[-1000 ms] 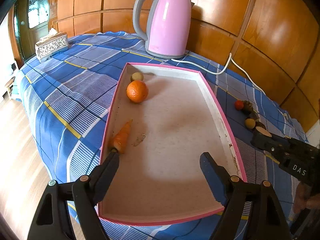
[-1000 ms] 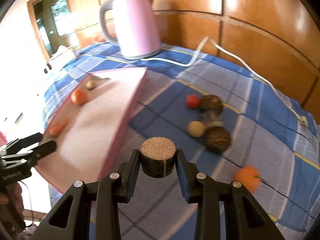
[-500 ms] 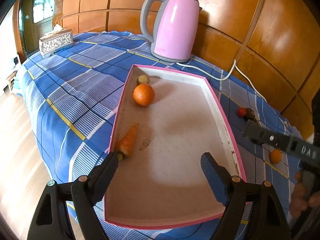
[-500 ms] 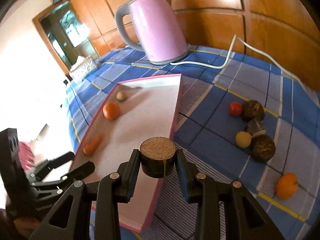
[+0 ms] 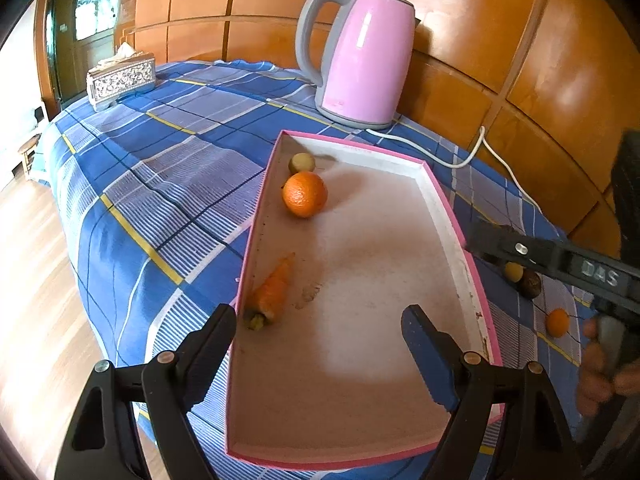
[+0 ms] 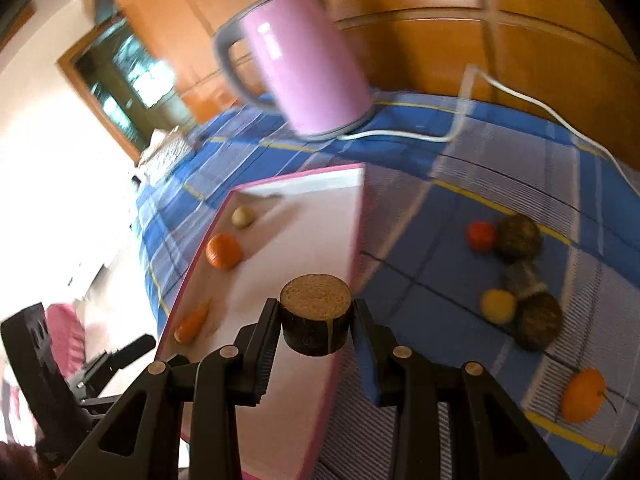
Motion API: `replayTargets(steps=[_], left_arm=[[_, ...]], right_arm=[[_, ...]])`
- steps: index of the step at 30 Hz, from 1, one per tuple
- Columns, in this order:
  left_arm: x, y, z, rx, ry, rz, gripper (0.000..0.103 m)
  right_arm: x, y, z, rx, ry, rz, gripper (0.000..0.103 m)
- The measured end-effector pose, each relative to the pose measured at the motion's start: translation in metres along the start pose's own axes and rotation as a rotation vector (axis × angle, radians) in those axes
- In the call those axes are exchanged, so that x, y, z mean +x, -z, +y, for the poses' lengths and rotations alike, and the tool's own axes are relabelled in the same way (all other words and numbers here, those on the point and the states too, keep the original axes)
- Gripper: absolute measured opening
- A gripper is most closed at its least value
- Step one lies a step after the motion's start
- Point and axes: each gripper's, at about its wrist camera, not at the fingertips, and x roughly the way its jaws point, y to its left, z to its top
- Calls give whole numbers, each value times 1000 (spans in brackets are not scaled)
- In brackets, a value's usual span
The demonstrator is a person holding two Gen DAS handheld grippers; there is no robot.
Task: Organize fruits
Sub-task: 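Carry the round slice into the tray and open the right gripper, then move the left gripper toward the red cherry tomato in the row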
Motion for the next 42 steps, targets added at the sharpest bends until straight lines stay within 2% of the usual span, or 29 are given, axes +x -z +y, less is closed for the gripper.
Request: replayTargets(steps=[6, 11, 21, 36, 42], left_arm=[[0, -1, 1, 4, 4, 0, 85], [-1, -2, 0, 12, -3, -9, 85], [-6, 2, -11, 40, 1, -15, 85], [-13, 14, -35, 118, 30, -10, 85], [-12, 19, -43, 151, 50, 3, 85]], right_arm=[[35, -25, 27, -78, 77, 1, 36], [45, -33, 30, -87, 124, -10, 41], [16, 2, 21, -77, 156, -35, 43], [-39, 50, 15, -63, 301, -131, 43], [-54, 70, -5, 4, 369, -150, 43]])
